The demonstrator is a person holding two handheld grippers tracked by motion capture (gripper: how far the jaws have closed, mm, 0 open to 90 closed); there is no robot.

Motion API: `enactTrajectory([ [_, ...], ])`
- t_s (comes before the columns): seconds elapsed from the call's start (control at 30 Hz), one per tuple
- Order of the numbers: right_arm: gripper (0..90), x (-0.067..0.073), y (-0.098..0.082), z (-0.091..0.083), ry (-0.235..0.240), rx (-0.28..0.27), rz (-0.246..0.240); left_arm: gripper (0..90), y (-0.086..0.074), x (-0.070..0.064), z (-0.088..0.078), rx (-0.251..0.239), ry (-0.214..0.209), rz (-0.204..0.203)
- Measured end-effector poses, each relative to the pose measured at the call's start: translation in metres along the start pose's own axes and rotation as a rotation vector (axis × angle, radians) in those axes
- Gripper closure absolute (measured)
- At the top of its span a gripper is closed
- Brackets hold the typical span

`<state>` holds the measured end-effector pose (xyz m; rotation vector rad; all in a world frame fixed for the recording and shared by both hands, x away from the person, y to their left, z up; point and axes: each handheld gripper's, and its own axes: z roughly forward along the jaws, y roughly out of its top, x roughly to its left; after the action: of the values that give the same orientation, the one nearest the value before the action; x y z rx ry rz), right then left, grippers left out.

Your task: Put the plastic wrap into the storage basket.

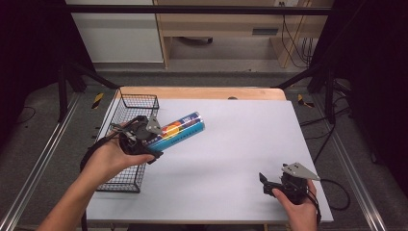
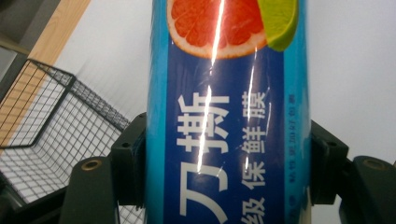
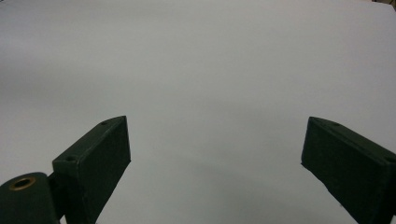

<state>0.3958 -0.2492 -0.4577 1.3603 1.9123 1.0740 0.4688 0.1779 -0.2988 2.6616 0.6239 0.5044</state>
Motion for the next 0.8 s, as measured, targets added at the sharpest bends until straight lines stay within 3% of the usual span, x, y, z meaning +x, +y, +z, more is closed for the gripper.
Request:
enactTrajectory([
  [0.27,8.2,0.002,0.001,-0.001,0.013,-0.003,0.007,31.8,-0.014,0.008,-0.002,0.002,-0.007,-0.062],
  [0.43,8.3,0.001,0.001,-0.001,0.006,-0.01,-0.003,31.9,-0.018,0.009,-0.001,0.028,0.004,-0.065],
  [0.7,8.4,0.001,0.001,-0.001,0.003,-0.004,0.0,31.8,-0.029,0.012,-0.003,0.006,-0.003,-0.095],
  [0.8,8.4,0.001,0.001,-0.001,0.008,-0.004,0.012,31.9,-0.035,0.016,-0.007,0.011,0.014,-0.118],
])
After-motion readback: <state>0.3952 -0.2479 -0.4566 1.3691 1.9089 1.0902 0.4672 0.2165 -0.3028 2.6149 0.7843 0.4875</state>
